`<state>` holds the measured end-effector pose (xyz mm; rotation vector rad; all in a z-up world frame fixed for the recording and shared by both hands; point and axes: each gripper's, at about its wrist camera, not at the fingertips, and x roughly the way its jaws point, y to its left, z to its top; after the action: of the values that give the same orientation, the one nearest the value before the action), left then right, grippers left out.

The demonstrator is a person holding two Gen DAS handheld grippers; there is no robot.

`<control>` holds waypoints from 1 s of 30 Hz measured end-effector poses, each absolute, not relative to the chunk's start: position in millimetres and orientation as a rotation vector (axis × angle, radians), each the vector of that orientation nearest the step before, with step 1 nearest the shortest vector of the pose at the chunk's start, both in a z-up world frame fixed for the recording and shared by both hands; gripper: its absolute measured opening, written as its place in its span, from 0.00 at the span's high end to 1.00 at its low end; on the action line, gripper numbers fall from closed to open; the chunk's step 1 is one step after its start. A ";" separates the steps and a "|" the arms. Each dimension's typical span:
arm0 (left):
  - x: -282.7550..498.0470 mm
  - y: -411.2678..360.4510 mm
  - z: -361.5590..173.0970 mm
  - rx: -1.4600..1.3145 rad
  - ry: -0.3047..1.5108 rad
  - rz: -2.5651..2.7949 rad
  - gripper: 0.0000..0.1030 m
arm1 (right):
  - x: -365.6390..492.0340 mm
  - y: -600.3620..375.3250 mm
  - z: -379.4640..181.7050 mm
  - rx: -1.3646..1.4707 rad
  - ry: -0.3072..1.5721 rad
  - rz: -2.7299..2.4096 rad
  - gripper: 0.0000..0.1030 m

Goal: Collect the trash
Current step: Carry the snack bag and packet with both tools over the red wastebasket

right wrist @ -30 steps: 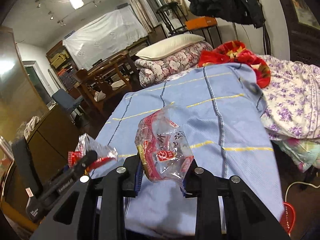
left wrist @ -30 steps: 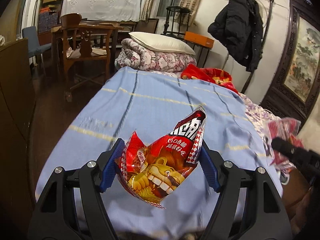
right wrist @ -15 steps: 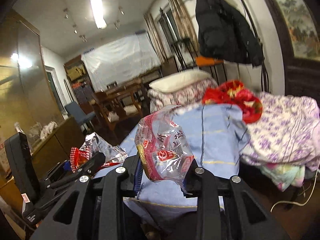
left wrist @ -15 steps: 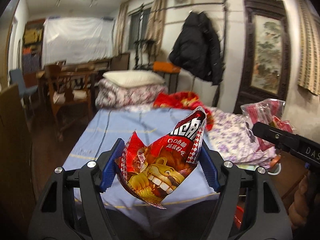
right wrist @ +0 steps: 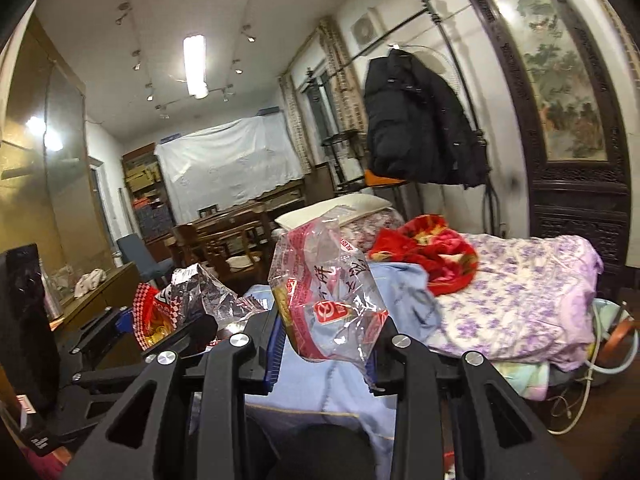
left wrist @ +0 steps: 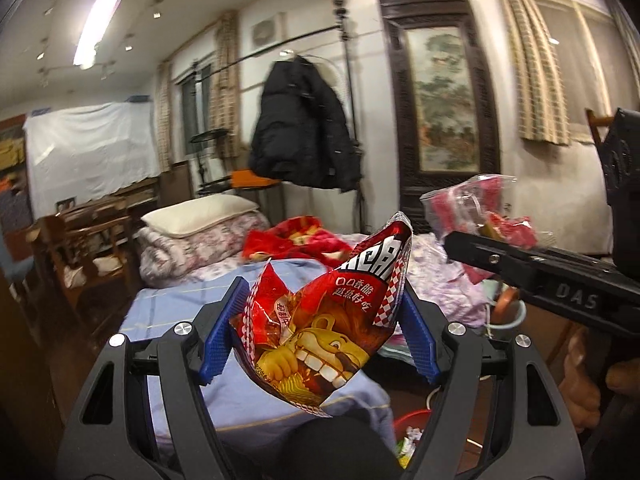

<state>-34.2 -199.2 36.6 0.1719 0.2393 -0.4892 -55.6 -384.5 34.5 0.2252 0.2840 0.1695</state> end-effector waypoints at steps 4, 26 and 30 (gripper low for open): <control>-29.1 -233.7 25.2 0.215 0.262 -0.538 0.31 | -58.1 -417.6 21.9 0.254 0.300 0.109 0.69; 47.9 -366.1 -113.7 0.372 0.563 -0.656 0.31 | -12.3 -549.0 -199.4 0.521 0.682 -0.103 0.68; 56.0 -379.1 -135.3 0.384 0.602 -0.682 0.31 | -6.9 -552.6 -245.5 0.567 0.764 -0.111 0.68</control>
<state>56.0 -379.1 -135.3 0.3842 0.6020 -0.6818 -6.9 -552.6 -245.5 0.5670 0.7641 -0.1105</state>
